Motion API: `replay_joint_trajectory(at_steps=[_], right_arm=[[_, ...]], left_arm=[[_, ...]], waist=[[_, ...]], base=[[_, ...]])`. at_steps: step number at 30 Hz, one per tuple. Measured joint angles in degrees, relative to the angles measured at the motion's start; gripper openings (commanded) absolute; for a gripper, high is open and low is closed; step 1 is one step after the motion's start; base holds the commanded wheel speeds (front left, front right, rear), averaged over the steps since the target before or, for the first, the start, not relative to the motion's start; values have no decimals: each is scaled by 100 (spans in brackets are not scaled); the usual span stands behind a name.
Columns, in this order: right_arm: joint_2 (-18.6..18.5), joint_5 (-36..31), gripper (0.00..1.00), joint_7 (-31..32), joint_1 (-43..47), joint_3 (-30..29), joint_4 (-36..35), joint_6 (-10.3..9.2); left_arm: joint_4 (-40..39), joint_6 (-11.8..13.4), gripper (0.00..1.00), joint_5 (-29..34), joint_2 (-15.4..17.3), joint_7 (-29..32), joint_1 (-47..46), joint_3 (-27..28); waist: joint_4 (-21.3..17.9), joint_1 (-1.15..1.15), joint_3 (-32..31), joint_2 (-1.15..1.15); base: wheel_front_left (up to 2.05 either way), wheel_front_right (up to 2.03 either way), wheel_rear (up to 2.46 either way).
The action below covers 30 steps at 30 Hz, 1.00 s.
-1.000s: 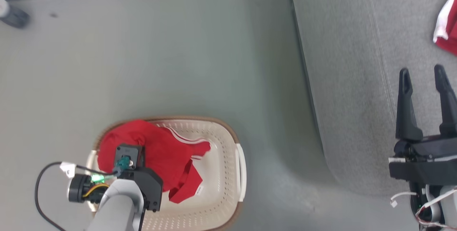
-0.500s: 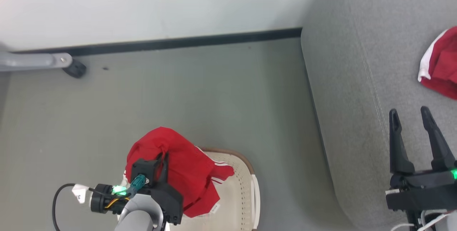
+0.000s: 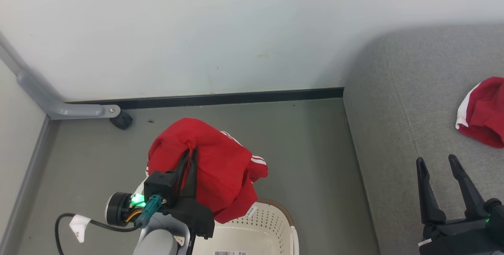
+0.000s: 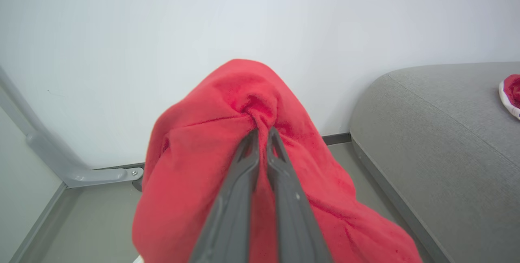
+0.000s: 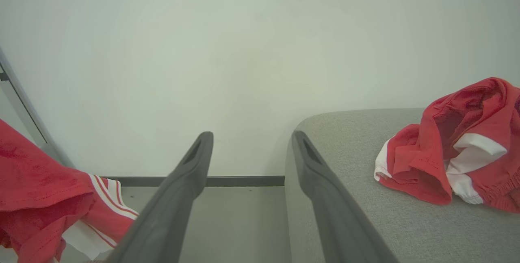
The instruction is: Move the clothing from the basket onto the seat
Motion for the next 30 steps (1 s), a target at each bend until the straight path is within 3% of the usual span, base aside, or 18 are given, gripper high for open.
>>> replay_joint_trajectory(at_steps=[16,30], right_arm=[[48,10,100,300,495,202,-145,0],[151,10,100,446,497,548,-327,77]], left_arm=[[-2689,47,0,257,178,-5,307,154],[-3863,43,0,397,204,-25,252,97]], waist=[[212,0,-750,1],[281,1,-892,1]], base=[[0,0,0],[0,0,0]])
